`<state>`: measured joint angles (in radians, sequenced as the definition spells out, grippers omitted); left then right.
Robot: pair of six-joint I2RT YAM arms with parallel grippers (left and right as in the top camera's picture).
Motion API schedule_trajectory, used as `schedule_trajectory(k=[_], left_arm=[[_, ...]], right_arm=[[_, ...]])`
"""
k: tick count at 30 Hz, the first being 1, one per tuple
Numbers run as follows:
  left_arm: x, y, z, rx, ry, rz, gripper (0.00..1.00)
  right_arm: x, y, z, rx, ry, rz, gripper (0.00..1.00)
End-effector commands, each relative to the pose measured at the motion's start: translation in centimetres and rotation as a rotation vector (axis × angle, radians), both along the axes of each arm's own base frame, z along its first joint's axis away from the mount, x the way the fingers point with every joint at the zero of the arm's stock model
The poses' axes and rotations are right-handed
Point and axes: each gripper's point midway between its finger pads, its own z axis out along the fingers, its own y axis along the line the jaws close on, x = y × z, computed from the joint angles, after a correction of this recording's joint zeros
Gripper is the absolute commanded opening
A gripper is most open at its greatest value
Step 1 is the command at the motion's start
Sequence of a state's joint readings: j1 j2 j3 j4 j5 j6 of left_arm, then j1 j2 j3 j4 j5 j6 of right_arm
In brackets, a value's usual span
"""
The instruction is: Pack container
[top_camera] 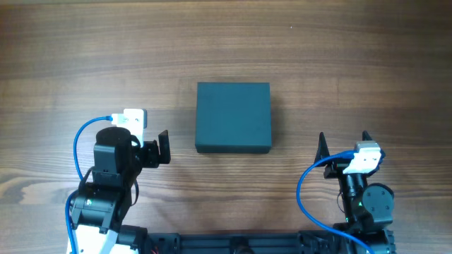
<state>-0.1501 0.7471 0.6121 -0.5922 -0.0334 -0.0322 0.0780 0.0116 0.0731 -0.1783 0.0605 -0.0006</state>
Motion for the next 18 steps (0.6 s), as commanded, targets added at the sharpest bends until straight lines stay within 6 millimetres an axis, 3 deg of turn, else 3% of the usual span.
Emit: schedule_trajectory(k=[1, 18], left_arm=[[-0.03, 0.06, -0.09, -0.003, 0.002, 0.012, 1.00], [-0.03, 0.06, -0.09, -0.003, 0.002, 0.012, 1.00]], right_arm=[[-0.04, -0.52, 0.50, 0.084, -0.018, -0.035, 1.00], [-0.04, -0.19, 0.53, 0.087, -0.018, -0.016, 1.00]])
